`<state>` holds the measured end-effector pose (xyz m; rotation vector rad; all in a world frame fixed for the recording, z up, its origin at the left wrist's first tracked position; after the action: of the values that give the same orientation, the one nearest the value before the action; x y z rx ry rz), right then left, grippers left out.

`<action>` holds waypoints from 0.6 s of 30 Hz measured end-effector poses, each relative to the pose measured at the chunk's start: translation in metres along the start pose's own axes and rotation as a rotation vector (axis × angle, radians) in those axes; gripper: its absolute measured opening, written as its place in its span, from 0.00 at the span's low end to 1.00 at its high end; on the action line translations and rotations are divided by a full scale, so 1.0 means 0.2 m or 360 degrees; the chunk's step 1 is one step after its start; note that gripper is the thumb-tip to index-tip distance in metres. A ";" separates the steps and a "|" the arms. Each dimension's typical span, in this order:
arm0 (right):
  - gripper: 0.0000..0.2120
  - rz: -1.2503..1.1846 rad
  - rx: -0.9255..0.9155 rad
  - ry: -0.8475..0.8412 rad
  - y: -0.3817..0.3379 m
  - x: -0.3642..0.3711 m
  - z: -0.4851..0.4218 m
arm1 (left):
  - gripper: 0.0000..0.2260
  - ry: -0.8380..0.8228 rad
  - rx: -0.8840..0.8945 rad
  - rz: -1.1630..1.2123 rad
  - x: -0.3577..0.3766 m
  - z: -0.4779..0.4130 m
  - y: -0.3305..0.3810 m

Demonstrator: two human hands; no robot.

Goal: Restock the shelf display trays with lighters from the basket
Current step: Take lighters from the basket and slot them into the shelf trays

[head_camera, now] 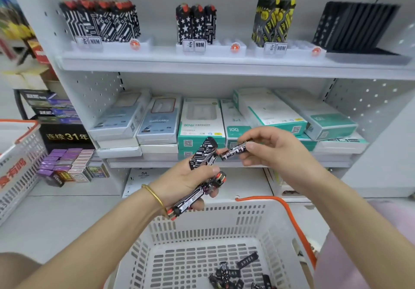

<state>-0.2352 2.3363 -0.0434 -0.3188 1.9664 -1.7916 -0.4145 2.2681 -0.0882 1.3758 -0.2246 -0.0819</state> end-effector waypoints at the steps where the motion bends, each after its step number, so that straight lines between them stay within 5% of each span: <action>1: 0.08 0.0035 -0.0006 -0.0018 -0.01 0.00 0.00 | 0.16 -0.0002 0.0026 0.0007 -0.01 0.00 0.01; 4: 0.10 0.0168 -0.0044 -0.0005 -0.04 0.01 0.02 | 0.18 0.0037 0.0077 0.0036 -0.02 0.01 0.03; 8: 0.14 0.0319 -0.0166 -0.0007 -0.10 0.03 0.02 | 0.03 0.0137 0.0025 -0.0026 -0.02 0.03 0.05; 18: 0.16 0.0163 -0.0196 -0.0055 -0.16 0.05 -0.01 | 0.05 0.0326 0.0077 0.0046 0.00 0.00 0.08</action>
<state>-0.2482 2.3288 -0.0132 -0.2813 2.0355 -1.5954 -0.4153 2.2707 -0.0723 1.4180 -0.0751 0.0891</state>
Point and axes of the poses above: each hand's wrist, its own z-axis away from the middle knuckle, its own x-axis out of the palm, y = z × x, the point moved 1 cm from there along -z, towards the middle knuckle
